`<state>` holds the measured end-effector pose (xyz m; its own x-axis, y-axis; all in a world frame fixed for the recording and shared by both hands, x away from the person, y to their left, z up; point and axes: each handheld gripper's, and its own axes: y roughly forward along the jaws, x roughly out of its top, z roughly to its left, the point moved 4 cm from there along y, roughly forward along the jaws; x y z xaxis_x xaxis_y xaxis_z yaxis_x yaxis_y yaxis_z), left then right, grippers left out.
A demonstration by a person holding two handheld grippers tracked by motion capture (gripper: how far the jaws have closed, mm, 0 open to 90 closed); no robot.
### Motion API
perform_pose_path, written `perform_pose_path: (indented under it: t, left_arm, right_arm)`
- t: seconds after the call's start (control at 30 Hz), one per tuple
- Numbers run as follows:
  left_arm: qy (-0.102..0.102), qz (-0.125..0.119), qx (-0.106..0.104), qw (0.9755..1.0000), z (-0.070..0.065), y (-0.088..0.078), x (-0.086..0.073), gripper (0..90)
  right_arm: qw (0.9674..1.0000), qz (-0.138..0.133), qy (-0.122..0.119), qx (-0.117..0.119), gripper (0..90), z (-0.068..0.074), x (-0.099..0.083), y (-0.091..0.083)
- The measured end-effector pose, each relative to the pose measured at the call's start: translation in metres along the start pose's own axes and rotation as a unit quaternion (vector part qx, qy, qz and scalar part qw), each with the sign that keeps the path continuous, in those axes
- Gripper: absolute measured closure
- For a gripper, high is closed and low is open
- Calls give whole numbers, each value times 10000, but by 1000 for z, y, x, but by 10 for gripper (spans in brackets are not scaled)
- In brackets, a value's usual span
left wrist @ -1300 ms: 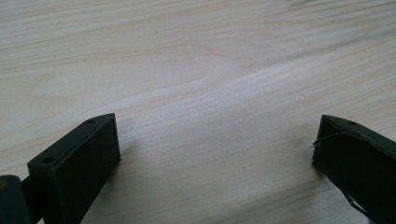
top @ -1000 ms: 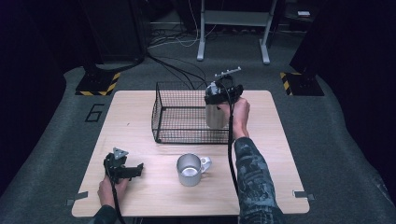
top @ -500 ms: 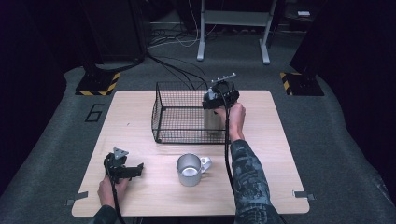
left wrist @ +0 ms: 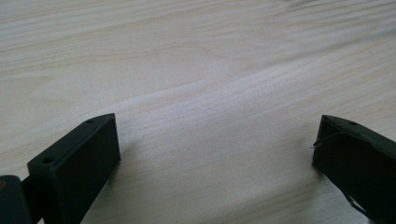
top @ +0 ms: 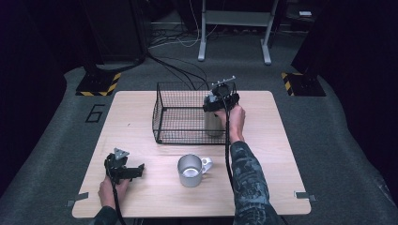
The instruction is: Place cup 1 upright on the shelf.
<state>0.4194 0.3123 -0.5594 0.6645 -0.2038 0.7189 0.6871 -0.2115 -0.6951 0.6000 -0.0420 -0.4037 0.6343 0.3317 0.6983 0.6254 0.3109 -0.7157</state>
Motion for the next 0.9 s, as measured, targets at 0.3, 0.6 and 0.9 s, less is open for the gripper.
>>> perform_pose_path:
  t: [0.3,0.6,0.9]
  left_arm:
    - [-12,-11,-3,10000,0,0,0,4]
    - [-8,-9,-2,10000,0,0,0,4]
    - [15,10,-4,10000,0,0,0,4]
  right_arm:
    - [9999,19,126,55,33,-3,-6,-1]
    - [9999,120,-53,47,0,-1,4,-16]
    - [10000,-22,-26,65,0,-3,6,-48]
